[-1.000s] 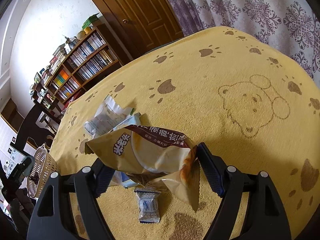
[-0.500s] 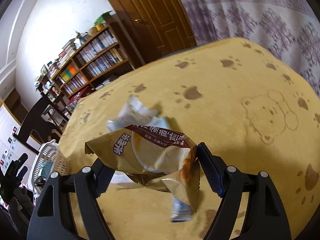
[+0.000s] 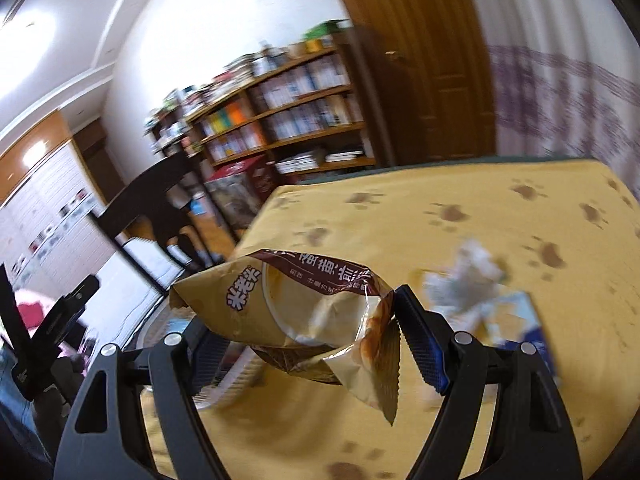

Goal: Organize snacks
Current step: 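Carry the tan crinkled bag into the basket and open the right tool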

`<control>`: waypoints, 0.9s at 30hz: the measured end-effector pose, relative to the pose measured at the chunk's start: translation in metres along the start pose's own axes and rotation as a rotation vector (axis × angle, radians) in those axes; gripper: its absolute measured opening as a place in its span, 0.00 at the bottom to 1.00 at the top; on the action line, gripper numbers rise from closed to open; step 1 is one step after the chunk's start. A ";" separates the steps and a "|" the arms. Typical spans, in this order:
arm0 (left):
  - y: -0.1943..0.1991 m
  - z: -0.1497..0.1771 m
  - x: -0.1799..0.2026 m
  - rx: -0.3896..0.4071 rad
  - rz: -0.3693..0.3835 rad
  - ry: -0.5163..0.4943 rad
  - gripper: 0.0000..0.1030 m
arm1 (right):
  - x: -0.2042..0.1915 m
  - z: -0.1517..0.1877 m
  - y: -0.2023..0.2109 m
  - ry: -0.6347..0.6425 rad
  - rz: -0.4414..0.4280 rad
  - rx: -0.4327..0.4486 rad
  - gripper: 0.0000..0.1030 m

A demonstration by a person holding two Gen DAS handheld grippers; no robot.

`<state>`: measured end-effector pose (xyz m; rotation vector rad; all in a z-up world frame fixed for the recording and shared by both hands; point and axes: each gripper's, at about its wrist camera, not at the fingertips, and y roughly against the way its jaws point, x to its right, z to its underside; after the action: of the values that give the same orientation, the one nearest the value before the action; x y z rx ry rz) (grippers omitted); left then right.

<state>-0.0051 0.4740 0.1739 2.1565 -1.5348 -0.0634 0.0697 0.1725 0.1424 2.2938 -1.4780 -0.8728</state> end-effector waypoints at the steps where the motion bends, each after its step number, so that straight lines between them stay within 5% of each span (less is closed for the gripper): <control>1: 0.002 -0.002 -0.003 0.005 0.001 0.009 0.97 | -0.011 -0.001 -0.003 0.016 -0.013 -0.003 0.75; 15: 0.008 -0.012 -0.024 0.040 -0.027 0.067 0.97 | -0.132 -0.006 -0.074 0.138 -0.070 -0.088 0.75; 27: 0.008 -0.014 -0.029 0.054 -0.038 0.082 0.97 | -0.141 0.008 -0.134 0.079 -0.019 -0.200 0.82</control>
<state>-0.0188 0.5033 0.1826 2.2025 -1.4652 0.0532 0.1210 0.3586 0.1133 2.1730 -1.2760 -0.8814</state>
